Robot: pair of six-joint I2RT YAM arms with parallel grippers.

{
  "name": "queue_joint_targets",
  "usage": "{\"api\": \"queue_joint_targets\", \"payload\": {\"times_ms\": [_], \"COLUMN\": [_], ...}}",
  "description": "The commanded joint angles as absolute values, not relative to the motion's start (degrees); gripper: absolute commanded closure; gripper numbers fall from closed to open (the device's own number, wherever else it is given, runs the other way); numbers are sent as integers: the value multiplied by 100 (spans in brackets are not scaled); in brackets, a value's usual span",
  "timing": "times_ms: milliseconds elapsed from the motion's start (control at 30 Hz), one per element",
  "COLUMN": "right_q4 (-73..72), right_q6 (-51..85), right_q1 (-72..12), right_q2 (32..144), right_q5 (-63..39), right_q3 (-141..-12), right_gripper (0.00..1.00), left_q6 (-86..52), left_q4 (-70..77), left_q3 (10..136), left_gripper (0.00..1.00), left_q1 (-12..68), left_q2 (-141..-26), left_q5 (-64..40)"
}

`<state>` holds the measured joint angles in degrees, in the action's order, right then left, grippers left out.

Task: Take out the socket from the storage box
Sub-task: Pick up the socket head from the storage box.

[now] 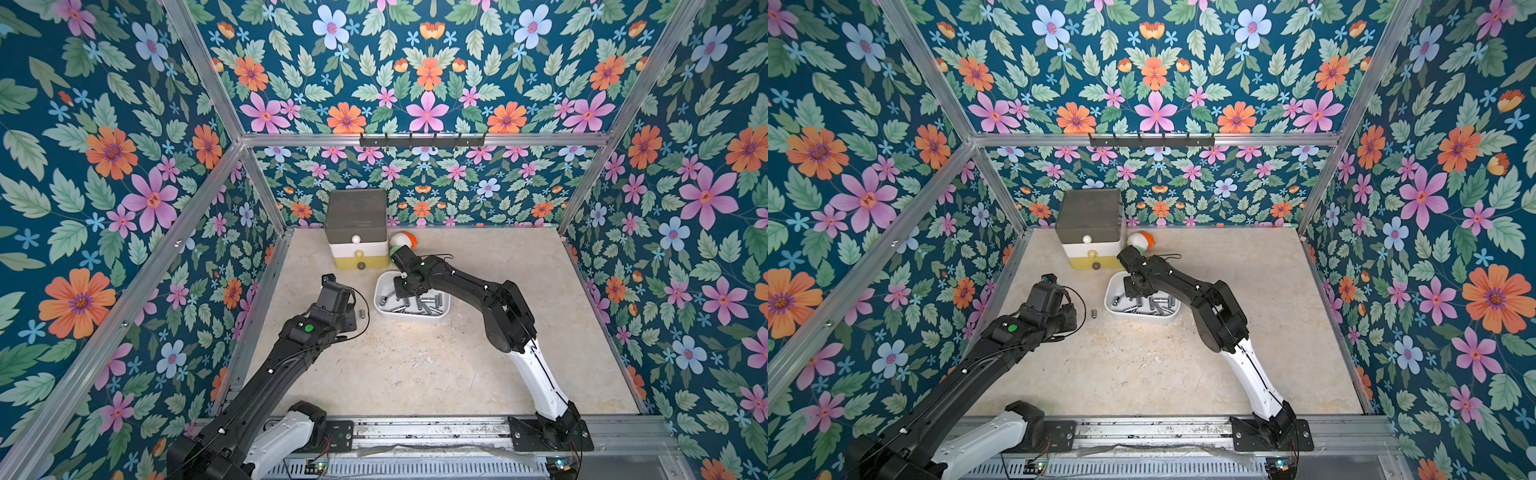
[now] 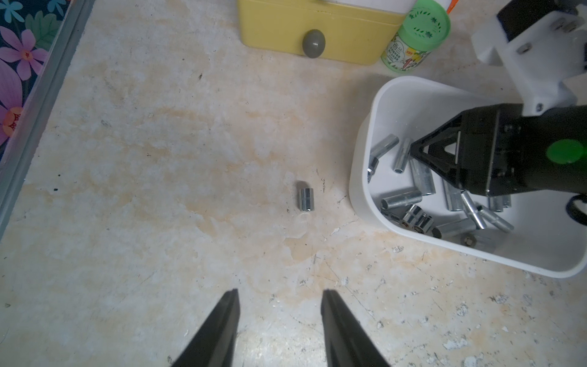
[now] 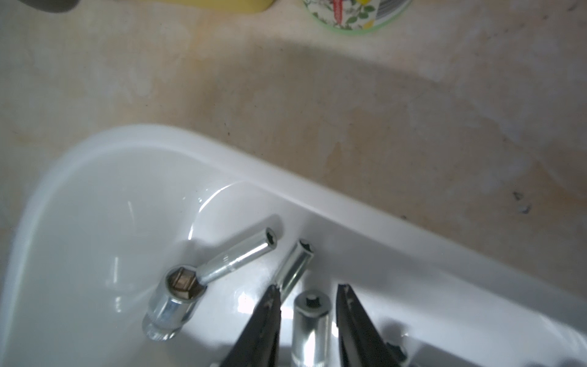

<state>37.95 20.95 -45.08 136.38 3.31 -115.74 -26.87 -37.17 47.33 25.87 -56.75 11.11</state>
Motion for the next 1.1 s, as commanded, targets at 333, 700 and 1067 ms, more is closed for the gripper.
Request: {"api": "queue_joint_targets", "payload": {"times_ms": [333,700,1067], "right_q4": [3992,3981,3992], "right_q6": [2152,2236,2292], "right_q1": [-4526,-4527,-4526], "right_q2": [13695,13915,13493], "right_q5": [665,679,744], "right_q3": [-11448,-11362,-11522], "right_gripper": [69,76,90], "left_q6": [-2673,-2672,-2667], "left_q4": [-3658,-3665,-3674], "left_q3": [4729,4735,4737], "left_gripper": [51,51,50], "left_q1": [2589,2591,2593], "left_q2": [-5730,-5815,-5841], "left_q5": [1188,1187,1204]}}
